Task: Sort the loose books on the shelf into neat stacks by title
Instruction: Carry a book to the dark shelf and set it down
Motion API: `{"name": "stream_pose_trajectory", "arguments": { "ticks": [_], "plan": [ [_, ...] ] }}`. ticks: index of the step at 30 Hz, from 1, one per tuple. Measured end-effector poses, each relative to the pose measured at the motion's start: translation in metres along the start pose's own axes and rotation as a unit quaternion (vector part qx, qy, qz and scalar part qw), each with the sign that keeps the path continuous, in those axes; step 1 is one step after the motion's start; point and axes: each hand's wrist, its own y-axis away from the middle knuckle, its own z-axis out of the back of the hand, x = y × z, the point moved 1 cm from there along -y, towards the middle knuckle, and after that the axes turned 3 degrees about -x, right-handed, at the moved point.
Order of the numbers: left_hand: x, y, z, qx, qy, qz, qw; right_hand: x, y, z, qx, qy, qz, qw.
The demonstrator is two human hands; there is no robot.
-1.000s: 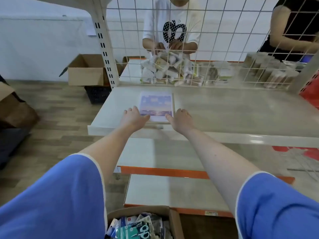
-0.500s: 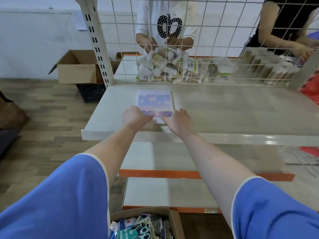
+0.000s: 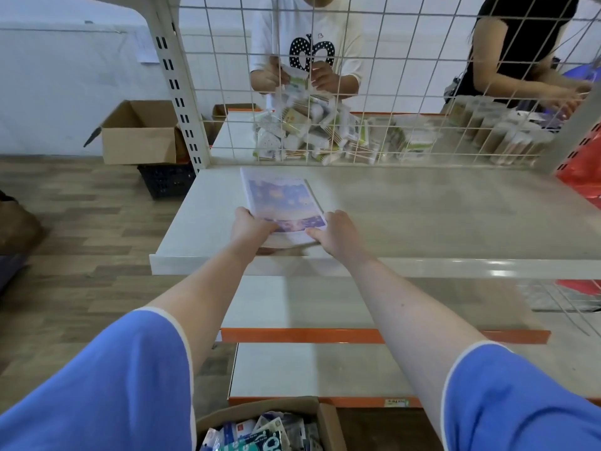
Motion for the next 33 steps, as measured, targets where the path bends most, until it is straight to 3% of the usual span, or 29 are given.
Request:
{"name": "stream_pose_trajectory", "arguments": {
  "ticks": [6, 11, 14, 17, 25, 33],
  "plan": [
    [-0.003, 0.014, 0.005, 0.022, 0.099, -0.043, 0.994, 0.004, 0.003, 0.009, -0.017, -0.026, 0.050, 0.998],
    [-0.007, 0.029, 0.015, 0.049, 0.089, -0.095, 0.990, 0.023, 0.014, 0.028, 0.011, -0.111, 0.032, 0.993],
    [-0.009, 0.039, 0.020, 0.046, 0.122, -0.089, 0.987, 0.028, 0.016, 0.032, -0.003, -0.217, -0.014, 0.976],
    [-0.009, 0.046, 0.028, 0.027, 0.149, -0.073, 0.986, 0.037, 0.015, 0.033, -0.005, -0.248, -0.021, 0.969],
    [-0.011, 0.079, 0.053, -0.023, 0.151, -0.049, 0.987, 0.060, 0.034, 0.039, 0.005, -0.198, 0.008, 0.980],
    [0.017, 0.120, 0.093, -0.154, -0.029, -0.002, 0.988, 0.094, 0.078, 0.014, 0.030, -0.104, 0.084, 0.991]
  ]
}}
